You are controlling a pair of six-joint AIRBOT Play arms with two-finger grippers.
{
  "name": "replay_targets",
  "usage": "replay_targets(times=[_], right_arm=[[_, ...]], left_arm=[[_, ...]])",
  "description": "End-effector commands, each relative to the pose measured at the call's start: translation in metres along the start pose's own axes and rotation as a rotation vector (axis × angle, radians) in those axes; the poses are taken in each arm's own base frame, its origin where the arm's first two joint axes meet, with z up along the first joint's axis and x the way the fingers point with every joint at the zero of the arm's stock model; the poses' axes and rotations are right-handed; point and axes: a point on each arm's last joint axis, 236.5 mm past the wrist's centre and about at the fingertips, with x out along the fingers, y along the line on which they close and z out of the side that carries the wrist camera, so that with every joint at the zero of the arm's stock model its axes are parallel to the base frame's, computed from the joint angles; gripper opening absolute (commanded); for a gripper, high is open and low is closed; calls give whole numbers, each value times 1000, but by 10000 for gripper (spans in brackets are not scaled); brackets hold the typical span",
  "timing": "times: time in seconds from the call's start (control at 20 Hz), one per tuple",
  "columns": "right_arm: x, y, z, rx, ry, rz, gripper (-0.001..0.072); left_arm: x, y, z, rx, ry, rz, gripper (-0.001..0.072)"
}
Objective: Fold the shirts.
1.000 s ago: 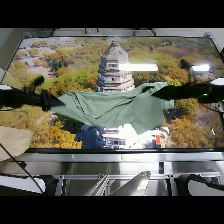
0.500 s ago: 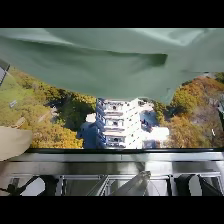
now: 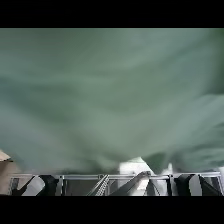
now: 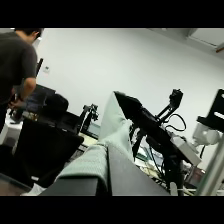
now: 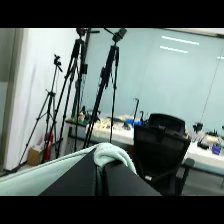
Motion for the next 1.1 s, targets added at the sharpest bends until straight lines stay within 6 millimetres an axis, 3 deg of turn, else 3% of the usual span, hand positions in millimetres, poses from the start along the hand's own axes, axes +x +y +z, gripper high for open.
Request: replay_targets(times=[0.0, 0.1, 0.25, 0.45, 0.6, 0.7, 0.8, 0.95, 1.05], right_arm=[[18, -25, -51, 71, 147, 33, 22], [29, -20, -119, 225, 322, 183, 23], [50, -9, -247, 499, 540, 332, 23], [83, 1, -448, 689, 736, 241, 23], [99, 12, -568, 838, 816, 174, 22], [110, 11, -609, 967, 789, 158, 22], [120, 1, -629, 1036, 757, 142, 22], [128, -15, -631, 1026, 735, 151, 22], [122, -17, -626, 1037, 733, 187, 22]], left_arm=[[-22, 101, -39, -261, 48, 203, 17], [-36, 162, -64, -424, 52, 243, 18], [-46, 245, -102, -608, 49, 207, 11], [-78, 390, -186, -906, 89, 299, 10], [-105, 480, -239, -1108, 63, 300, 1], [-114, 519, -260, -1159, 66, 299, -1], [-115, 546, -256, -1107, 59, 330, -7], [-122, 582, -230, -1016, -23, 431, -7], [-135, 587, -235, -1042, -51, 454, -7]])
